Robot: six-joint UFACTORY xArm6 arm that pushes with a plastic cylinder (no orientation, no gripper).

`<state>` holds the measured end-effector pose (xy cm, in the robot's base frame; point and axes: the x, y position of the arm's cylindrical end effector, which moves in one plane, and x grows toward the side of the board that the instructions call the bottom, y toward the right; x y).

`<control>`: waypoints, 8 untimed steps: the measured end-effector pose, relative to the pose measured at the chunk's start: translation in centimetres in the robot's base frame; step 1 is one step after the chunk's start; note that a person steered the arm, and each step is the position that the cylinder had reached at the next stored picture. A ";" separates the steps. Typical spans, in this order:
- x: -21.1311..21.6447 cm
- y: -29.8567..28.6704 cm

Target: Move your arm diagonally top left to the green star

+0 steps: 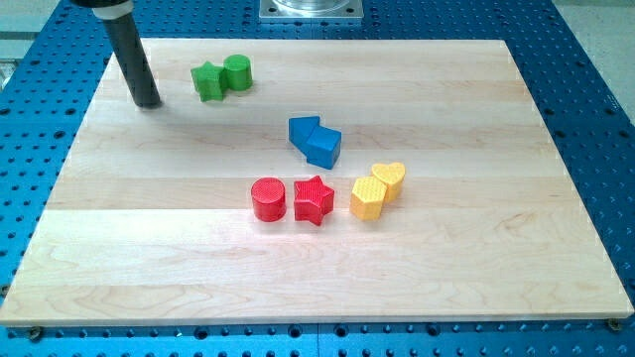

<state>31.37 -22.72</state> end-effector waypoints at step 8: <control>-12.2 -4.2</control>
<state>19.12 -26.94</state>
